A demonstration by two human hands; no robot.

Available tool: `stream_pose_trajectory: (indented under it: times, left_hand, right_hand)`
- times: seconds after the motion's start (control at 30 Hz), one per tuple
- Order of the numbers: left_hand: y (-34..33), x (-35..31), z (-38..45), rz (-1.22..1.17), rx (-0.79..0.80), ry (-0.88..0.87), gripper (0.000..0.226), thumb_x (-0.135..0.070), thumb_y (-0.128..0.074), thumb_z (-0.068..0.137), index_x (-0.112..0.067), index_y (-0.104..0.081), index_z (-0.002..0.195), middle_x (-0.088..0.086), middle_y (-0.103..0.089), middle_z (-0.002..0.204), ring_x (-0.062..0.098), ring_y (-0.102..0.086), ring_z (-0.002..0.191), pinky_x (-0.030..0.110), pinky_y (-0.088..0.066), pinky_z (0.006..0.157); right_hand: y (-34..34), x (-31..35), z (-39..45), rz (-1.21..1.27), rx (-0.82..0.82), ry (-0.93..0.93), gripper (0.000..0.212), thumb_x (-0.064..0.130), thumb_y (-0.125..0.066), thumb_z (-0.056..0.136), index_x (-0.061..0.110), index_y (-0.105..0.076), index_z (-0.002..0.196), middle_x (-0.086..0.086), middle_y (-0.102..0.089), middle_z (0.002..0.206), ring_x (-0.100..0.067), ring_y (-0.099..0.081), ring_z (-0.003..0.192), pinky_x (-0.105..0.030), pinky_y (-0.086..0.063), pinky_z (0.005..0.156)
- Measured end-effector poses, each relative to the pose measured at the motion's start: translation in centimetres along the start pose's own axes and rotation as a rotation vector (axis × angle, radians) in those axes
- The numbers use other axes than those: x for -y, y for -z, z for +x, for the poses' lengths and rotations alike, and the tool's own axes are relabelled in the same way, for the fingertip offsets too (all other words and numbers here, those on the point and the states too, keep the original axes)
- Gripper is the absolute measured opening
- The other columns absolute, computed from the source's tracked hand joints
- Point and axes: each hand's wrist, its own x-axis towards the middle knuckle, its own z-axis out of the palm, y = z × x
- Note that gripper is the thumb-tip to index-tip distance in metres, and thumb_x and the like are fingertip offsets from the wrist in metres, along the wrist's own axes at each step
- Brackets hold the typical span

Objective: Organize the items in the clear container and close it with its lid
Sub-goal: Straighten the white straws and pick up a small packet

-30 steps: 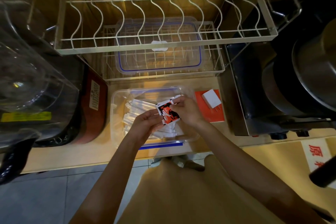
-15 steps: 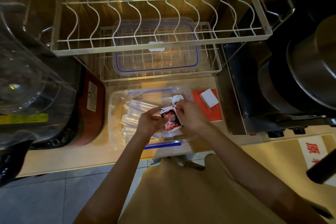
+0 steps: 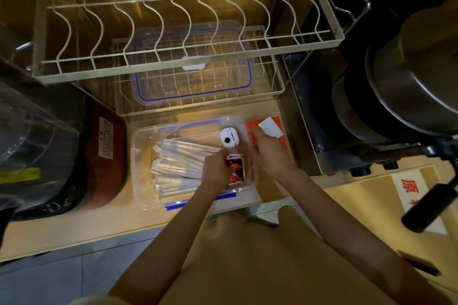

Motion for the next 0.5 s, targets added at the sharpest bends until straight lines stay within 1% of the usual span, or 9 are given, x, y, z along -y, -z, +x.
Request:
stream_pose_trajectory:
  times: [0.1,0.2,0.3,0.4,0.5]
  left_hand:
    - [-0.13,0.65,0.38,0.056,-0.023,-0.014,0.02,-0.009,-0.056,0.084,-0.008,-0.068,0.1,0.015,-0.072,0.099,0.027,-0.064,0.093,0.028,-0.045,0.078]
    - [-0.19,0.92,0.51,0.064,-0.012,-0.019,0.018,-0.007,-0.056,0.083,-0.004,-0.069,0.097,0.018,-0.071,0.098,0.028,-0.063,0.093,0.029,-0.045,0.079]
    - [-0.3,1.01,0.38,0.048,-0.029,-0.049,0.02,-0.006,-0.055,0.084,-0.006,-0.067,0.1,0.016,-0.072,0.099,0.028,-0.066,0.092,0.032,-0.048,0.082]
    - [-0.17,1.03,0.38,0.036,-0.055,-0.085,0.024,-0.004,-0.053,0.085,-0.007,-0.067,0.104,0.015,-0.072,0.099,0.029,-0.066,0.093,0.033,-0.049,0.083]
    - [-0.09,1.22,0.84,0.182,0.006,-0.102,0.022,-0.012,-0.051,0.088,-0.007,-0.066,0.103,0.017,-0.071,0.101,0.03,-0.065,0.094,0.036,-0.051,0.083]
  right_hand:
    - [0.03,-0.04,0.04,0.024,0.01,-0.014,0.023,0.021,-0.044,0.097,0.014,-0.046,0.119,-0.01,-0.067,0.097,-0.025,-0.065,0.085,-0.039,-0.055,0.074]
    - [-0.02,-0.11,0.0,0.031,0.001,-0.002,0.023,0.021,-0.044,0.097,0.013,-0.047,0.118,-0.01,-0.066,0.095,-0.026,-0.064,0.085,-0.039,-0.054,0.072]
    - [-0.18,-0.16,-0.04,0.046,-0.005,0.011,0.021,0.021,-0.043,0.097,0.014,-0.047,0.116,-0.004,-0.06,0.087,-0.024,-0.062,0.081,-0.033,-0.047,0.066]
    - [-0.27,-0.27,-0.04,0.049,-0.011,0.017,0.021,0.021,-0.042,0.097,0.013,-0.047,0.116,-0.008,-0.065,0.094,-0.024,-0.063,0.083,-0.033,-0.048,0.067]
    - [-0.39,-0.38,0.04,0.05,-0.014,0.013,0.021,0.022,-0.041,0.098,0.014,-0.047,0.116,-0.009,-0.066,0.098,-0.019,-0.058,0.079,-0.032,-0.047,0.067]
